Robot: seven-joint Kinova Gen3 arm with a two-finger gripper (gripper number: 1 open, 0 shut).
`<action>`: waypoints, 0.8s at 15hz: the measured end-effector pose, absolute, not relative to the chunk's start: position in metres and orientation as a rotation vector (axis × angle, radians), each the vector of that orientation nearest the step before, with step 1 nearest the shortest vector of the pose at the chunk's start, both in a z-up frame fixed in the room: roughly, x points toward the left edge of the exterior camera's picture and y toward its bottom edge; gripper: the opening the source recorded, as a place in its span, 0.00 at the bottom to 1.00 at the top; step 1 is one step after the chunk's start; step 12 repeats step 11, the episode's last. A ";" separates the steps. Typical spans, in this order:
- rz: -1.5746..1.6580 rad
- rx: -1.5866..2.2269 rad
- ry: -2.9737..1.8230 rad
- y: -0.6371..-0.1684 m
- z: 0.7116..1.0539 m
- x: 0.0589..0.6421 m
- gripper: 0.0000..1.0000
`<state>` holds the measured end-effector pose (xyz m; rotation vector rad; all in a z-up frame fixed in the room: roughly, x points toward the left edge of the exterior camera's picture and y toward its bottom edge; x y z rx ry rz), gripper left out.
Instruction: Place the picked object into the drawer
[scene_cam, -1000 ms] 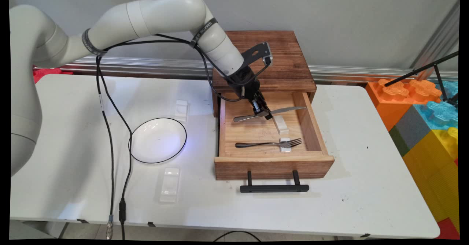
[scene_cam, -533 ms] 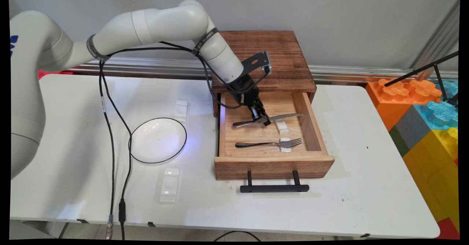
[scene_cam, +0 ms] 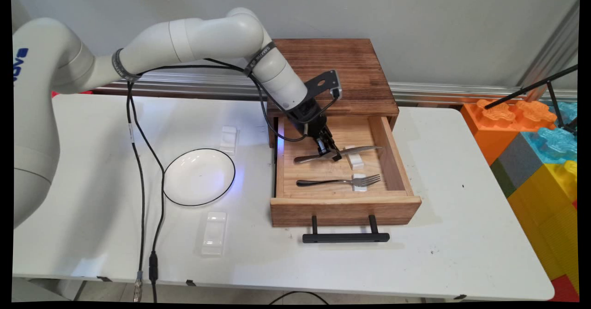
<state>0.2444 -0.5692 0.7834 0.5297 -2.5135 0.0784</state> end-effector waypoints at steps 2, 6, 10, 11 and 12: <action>0.088 0.517 -2.515 -0.569 0.781 0.244 0.00; 0.091 0.490 -2.521 -0.567 0.776 0.244 1.00; 0.091 0.471 -2.526 -0.564 0.774 0.244 1.00; 0.093 0.469 -2.526 -0.564 0.774 0.244 1.00; 0.093 0.469 -2.526 -0.564 0.774 0.244 1.00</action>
